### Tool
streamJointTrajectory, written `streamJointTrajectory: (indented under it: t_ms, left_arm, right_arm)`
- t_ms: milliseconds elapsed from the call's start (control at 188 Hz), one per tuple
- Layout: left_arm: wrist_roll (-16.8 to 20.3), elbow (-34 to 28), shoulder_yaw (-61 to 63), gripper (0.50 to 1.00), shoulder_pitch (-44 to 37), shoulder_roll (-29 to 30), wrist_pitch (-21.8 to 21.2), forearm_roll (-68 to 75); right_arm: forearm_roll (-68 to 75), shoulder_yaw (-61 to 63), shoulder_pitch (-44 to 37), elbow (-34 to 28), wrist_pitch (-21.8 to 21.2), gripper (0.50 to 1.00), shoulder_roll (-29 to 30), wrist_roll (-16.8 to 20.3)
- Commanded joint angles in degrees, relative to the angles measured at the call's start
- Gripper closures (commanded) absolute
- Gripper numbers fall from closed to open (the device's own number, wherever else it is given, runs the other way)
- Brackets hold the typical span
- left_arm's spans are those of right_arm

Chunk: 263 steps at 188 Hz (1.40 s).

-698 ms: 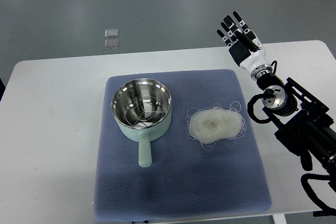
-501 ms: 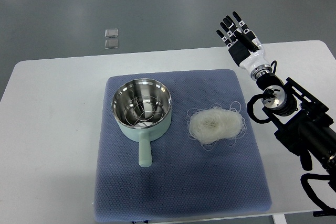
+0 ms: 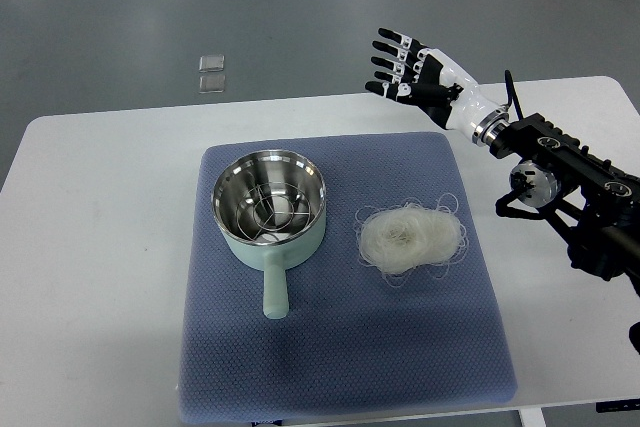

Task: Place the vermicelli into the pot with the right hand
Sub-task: 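Lower the right hand over the white vermicelli bundle, then close the right hand fingers around the vermicelli bundle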

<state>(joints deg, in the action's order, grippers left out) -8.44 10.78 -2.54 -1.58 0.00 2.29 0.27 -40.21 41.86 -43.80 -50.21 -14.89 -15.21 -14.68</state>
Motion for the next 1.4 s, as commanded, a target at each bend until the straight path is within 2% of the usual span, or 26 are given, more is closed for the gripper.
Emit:
streamJointTrajectory:
  t_ms: [0,101,181,240,320,394,528,1087,1221,1274,1285,1290,1295,1301,1306,1311,1338,1343,1349,1354,1359,1365,1370,1375,1391,1397]
  left_arm:
    - [0.0,0.0,0.0,0.5,0.0,0.0,0.1,0.0]
    - [0.0,0.2,0.0,0.5,0.0,0.0,0.1,0.0]
    - [0.0,0.1,0.0,0.5,0.0,0.0,0.1,0.0]
    - [0.0,0.1,0.0,0.5,0.0,0.0,0.1,0.0]
    - [0.0,0.0,0.1,0.5,0.0,0.0,0.1,0.0]
    - [0.0,0.1,0.1,0.5,0.0,0.0,0.1,0.0]
    - [0.0,0.2,0.2,0.5,0.0,0.0,0.1,0.1]
    - [0.0,0.2,0.3,0.5,-0.1,0.0,0.1,0.1]
    - [0.0,0.1,0.2,0.5,-0.1,0.0,0.1,0.0]
    - [0.0,0.1,0.2,0.5,-0.1,0.0,0.1,0.0]
    - [0.0,0.1,0.2,0.5,-0.1,0.0,0.1,0.0]
    - [0.0,0.1,0.2,0.5,-0.1,0.0,0.1,0.0]
    - [0.0,0.1,0.2,0.5,-0.1,0.0,0.1,0.0]
    - [0.0,0.1,0.2,0.5,-0.1,0.0,0.1,0.0]
    - [0.0,0.1,0.2,0.5,-0.1,0.0,0.1,0.0]
    - [0.0,0.1,0.2,0.5,-0.1,0.0,0.1,0.0]
    - [0.0,0.1,0.2,0.5,-0.1,0.0,0.1,0.0]
    - [0.0,0.1,0.2,0.5,-0.1,0.0,0.1,0.0]
    - [0.0,0.1,0.2,0.5,-0.1,0.0,0.1,0.0]
    - [0.0,0.1,0.2,0.5,-0.1,0.0,0.1,0.0]
    - [0.0,0.1,0.2,0.5,-0.1,0.0,0.1,0.0]
    - [0.0,0.1,0.2,0.5,-0.1,0.0,0.1,0.0]
    - [0.0,0.1,0.2,0.5,-0.1,0.0,0.1,0.0]
    - [0.0,0.1,0.2,0.5,-0.1,0.0,0.1,0.0]
    - [0.0,0.1,0.2,0.5,-0.1,0.0,0.1,0.0]
    - [0.0,0.1,0.2,0.5,-0.1,0.0,0.1,0.0]
  right_arm:
    - [-15.5,-11.8,-5.3,-3.2,-1.7,0.572,-6.7,0.5]
    - [-22.9,-24.9,-12.4,-5.3,-2.3,0.572,-11.9,0.5]
    - [-24.0,-33.6,-18.5,-7.6,-4.7,0.572,-16.1,0.6]
    - [-24.1,-36.8,-21.1,-10.0,-6.7,0.572,-18.4,0.8]
    - [-24.0,-38.1,-22.8,-13.7,-8.9,0.572,-20.8,2.8]
    - [-23.6,-37.9,-22.7,-16.1,-9.1,0.572,-21.4,4.4]
    - [-23.2,-37.5,-19.8,-17.8,-8.5,0.572,-21.0,4.3]
    - [-24.3,-36.6,-11.5,-18.0,-1.6,0.572,-19.0,4.5]
    - [-24.8,-36.7,-10.4,-17.9,0.8,0.587,-18.6,4.4]
    - [-24.9,-36.8,-10.0,-17.9,2.0,0.626,-18.5,4.2]
    - [-24.9,-36.8,-9.9,-17.9,2.1,0.648,-18.5,4.2]
    - [-25.0,-36.8,-9.8,-17.9,2.2,0.674,-18.5,4.2]
    - [-25.0,-36.8,-9.8,-17.9,2.2,0.675,-18.5,4.2]
    - [-25.0,-36.8,-9.7,-17.8,2.3,0.707,-18.5,4.2]
    - [-25.0,-36.8,-9.7,-17.8,2.3,0.707,-18.5,4.2]
    - [-25.1,-36.8,-9.6,-17.8,2.4,0.734,-18.5,4.1]
    - [-25.4,-36.9,-9.5,-17.8,2.5,0.779,-18.5,4.1]
    - [-25.5,-36.9,-9.4,-17.8,2.6,0.803,-18.5,4.0]
    - [-25.5,-36.9,-9.4,-17.8,2.6,0.803,-18.5,4.0]
    - [-25.7,-36.9,-9.3,-17.7,2.7,0.832,-18.5,4.0]
    - [-25.7,-36.9,-9.3,-17.7,2.7,0.832,-18.5,4.0]
    - [-25.9,-36.9,-9.2,-17.8,2.8,0.856,-18.5,4.0]
    - [-25.9,-36.9,-9.2,-17.8,2.8,0.857,-18.5,4.0]
    - [-26.1,-36.9,-9.1,-17.8,2.8,0.881,-18.5,4.0]
    - [-26.3,-37.0,-9.1,-17.8,2.9,0.904,-18.5,4.0]
    - [-26.4,-37.0,-9.0,-17.8,3.0,0.926,-18.5,4.0]
